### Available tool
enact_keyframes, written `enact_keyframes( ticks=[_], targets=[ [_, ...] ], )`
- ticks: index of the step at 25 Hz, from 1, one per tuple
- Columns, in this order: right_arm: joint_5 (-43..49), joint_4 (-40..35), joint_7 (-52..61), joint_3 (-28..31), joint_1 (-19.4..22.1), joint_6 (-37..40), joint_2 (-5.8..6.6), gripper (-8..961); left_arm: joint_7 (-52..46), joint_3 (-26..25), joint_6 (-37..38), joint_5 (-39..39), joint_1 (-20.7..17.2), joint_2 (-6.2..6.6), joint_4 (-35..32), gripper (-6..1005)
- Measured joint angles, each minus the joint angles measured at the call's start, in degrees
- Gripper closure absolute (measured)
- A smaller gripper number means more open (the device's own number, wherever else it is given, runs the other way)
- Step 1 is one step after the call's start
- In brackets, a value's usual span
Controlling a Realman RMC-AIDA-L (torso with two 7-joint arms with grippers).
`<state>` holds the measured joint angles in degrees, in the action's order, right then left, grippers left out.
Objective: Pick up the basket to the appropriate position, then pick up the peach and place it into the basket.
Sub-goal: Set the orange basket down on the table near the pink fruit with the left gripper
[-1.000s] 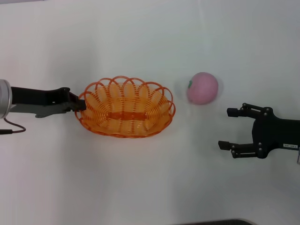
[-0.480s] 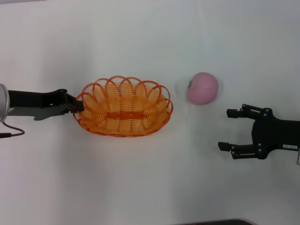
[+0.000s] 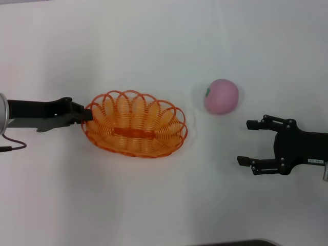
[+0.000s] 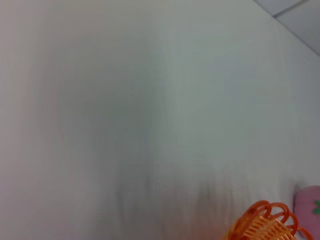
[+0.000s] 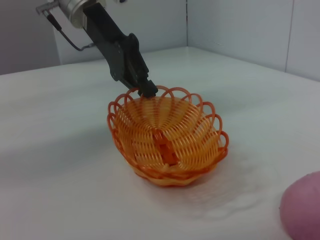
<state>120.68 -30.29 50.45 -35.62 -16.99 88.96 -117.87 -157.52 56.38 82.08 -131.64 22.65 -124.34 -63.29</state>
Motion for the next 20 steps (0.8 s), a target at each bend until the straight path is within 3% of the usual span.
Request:
enact_keyframes(
  ticks=[7,12,20],
  targets=[
    [0.0,-0.03,0.0,0.02,-0.07,-0.02,0.01,13,-0.15,-0.62,0.73,0.34,-0.17,0.1,0.49,870],
    [0.0,-0.04,0.08,0.03,-0.06,-0.02,0.01,13,-0.09,-0.66,1.71,0.91,-0.76,0.18,1.03,686],
    [-0.01,-0.04,0.16,0.03,-0.12,-0.02,0.01,14,1.3,-1.43,2.01,1.51,-1.65,0.17,0.55,678]
  ],
)
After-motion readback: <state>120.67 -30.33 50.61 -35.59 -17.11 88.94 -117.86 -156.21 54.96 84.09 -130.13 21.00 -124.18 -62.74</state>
